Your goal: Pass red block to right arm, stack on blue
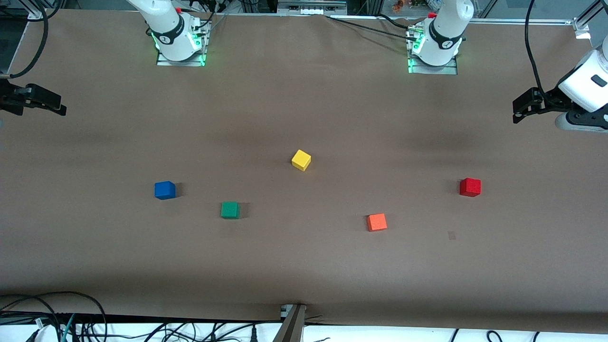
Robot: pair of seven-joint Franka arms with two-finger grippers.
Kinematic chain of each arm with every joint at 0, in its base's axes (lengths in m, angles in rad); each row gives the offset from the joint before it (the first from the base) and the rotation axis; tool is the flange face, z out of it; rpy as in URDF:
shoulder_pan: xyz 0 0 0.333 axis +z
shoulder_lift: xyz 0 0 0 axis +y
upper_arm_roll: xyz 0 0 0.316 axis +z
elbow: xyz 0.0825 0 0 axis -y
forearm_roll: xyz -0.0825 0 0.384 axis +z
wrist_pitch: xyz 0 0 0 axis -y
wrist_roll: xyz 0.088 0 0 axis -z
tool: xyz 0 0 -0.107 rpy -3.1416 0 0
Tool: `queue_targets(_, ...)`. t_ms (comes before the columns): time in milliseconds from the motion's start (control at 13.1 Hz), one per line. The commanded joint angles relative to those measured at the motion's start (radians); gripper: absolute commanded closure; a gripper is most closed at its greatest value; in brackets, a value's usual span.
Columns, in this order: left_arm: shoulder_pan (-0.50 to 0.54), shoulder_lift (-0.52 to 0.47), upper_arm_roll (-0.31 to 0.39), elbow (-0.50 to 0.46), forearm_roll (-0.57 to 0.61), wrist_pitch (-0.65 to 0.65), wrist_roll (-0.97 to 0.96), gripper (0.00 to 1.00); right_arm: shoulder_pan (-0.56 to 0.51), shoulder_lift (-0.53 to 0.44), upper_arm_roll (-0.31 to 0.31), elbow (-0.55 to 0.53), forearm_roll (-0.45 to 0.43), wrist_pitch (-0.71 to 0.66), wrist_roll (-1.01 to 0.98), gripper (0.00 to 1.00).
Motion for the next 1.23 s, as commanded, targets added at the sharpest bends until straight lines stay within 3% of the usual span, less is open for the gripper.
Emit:
queue_targets(0,0.003,0.015,-0.004,0.03,-0.008,-0.016,0.004,0.0,-0.013,0.013,0.005,0.029,0.009,-0.009,-0.017,0.0)
queue_targets(996,0.004,0.022,-0.002,0.027,-0.007,-0.022,0.002,0.0,-0.013,0.013,0.004,0.029,0.009,-0.007,-0.019,0.0)
queue_targets(1149,0.004,0.068,0.001,0.03,-0.007,-0.042,0.004,0.0,-0.013,0.013,0.005,0.029,0.009,-0.007,-0.019,0.0)
